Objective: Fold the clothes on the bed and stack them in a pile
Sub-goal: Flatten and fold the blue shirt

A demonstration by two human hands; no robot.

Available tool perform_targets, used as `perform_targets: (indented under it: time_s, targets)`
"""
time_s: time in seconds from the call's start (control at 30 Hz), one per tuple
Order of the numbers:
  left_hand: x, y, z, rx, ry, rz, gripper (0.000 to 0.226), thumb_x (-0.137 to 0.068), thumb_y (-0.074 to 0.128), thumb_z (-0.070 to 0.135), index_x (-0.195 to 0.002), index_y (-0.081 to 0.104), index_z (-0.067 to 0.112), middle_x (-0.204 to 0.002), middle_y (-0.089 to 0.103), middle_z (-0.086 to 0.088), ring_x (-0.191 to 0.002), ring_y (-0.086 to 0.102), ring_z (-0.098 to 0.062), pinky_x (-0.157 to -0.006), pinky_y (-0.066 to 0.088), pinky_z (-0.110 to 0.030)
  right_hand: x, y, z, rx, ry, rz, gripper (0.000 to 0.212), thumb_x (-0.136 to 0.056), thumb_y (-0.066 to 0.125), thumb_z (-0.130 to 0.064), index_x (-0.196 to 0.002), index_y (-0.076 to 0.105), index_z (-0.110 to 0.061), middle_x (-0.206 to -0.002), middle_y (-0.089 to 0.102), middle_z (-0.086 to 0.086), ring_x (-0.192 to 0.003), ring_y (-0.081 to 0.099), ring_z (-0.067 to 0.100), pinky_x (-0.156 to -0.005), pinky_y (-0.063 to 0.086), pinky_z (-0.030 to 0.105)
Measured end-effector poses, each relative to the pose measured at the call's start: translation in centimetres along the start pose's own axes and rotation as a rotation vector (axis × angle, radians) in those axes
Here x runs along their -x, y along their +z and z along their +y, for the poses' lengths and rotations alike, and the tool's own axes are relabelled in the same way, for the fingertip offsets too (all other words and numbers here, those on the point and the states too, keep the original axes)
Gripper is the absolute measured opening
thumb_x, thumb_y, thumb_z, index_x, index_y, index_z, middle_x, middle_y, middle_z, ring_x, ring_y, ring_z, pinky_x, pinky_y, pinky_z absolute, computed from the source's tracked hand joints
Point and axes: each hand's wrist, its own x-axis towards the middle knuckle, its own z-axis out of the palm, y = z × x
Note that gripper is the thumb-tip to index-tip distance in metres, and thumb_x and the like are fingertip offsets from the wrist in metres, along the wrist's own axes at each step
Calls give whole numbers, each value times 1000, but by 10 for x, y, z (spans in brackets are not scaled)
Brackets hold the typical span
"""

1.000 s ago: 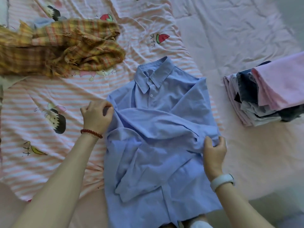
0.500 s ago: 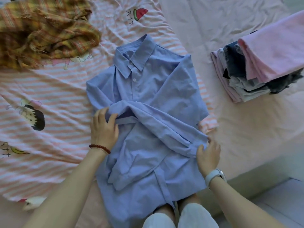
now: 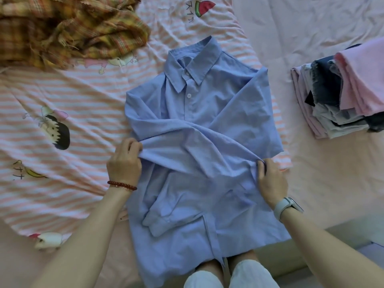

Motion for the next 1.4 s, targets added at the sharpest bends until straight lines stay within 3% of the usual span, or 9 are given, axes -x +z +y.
perform_targets:
  time_s: [0.23, 0.5, 0.6, 0.73, 0.87, 1.1, 1.23, 1.33, 1.4]
  targets:
    - [47, -1, -26, 94, -50, -358, 39, -66, 39, 19, -83, 70, 2, -105, 61, -24, -89, 57, -44, -70, 49, -48, -5, 0, 9, 296, -14, -98, 22, -94, 45, -22, -95, 61, -8, -112, 57, 16, -101, 52, 37, -81, 37, 41]
    - [-53, 16, -9, 150, -94, -158, 36, -85, 48, 29, -106, 68, 6, -120, 58, -17, -111, 50, -42, -90, 38, -47, -17, 14, -49, 199, -463, -6, 14, -83, 63, -5, -96, 65, 0, -91, 60, 20, -86, 56, 41, -72, 40, 46]
    - [-70, 28, -16, 40, 5, -362, 16, -80, 67, 24, -88, 71, 11, -128, 55, -11, -127, 37, -40, -92, 30, -51, -29, 18, -70, 169, -625, -122, 22, -85, 61, -8, -106, 63, -3, -97, 59, 17, -89, 55, 39, -71, 41, 43]
    - [-77, 34, -29, -15, 36, -285, 6, -77, 70, 9, -74, 68, 4, -115, 62, -16, -120, 46, -41, -93, 27, -51, -39, 22, -79, 255, -855, -239, 14, -83, 65, -10, -96, 65, -5, -90, 60, 16, -77, 56, 35, -61, 45, 40]
    - [-86, 39, -25, 7, -147, -191, 21, -83, 54, 18, -89, 65, 1, -119, 58, -16, -118, 46, -37, -100, 24, -48, -39, 26, -76, 458, -847, -204, 19, -72, 71, -8, -90, 66, -9, -84, 60, 11, -72, 56, 31, -59, 38, 35]
    - [-138, 48, -25, 29, -255, -260, 51, -88, 57, 33, -134, 46, 15, -145, 37, -11, -133, 30, -34, -108, 21, -49, -104, -3, -123, 253, -854, 94, 26, -79, 67, -6, -104, 64, -1, -100, 62, 17, -87, 60, 37, -70, 43, 42]
    - [-184, 56, -33, 147, -417, -466, 45, -91, 48, 43, -126, 50, 16, -129, 50, -13, -120, 42, -33, -100, 33, -45, -173, -24, -158, 336, -674, 177, 36, -90, 51, -14, -125, 53, -7, -129, 51, 15, -118, 47, 34, -95, 31, 46]
    - [-207, 61, -26, 405, -348, -484, 24, -94, 48, 31, -89, 61, 12, -94, 60, -7, -92, 54, -27, -78, 41, -32, -214, -33, -165, 399, -489, 46, 45, -95, 43, -25, -138, 38, -14, -142, 37, 11, -127, 35, 31, -99, 30, 44]
    - [-221, 66, -18, 433, -369, -536, 36, -96, 44, 35, -65, 51, 17, -68, 51, 2, -66, 47, -18, -60, 33, -29, -228, -36, -164, 369, -401, -64, 47, -96, 42, -30, -140, 34, -16, -141, 37, 13, -126, 35, 34, -97, 32, 46]
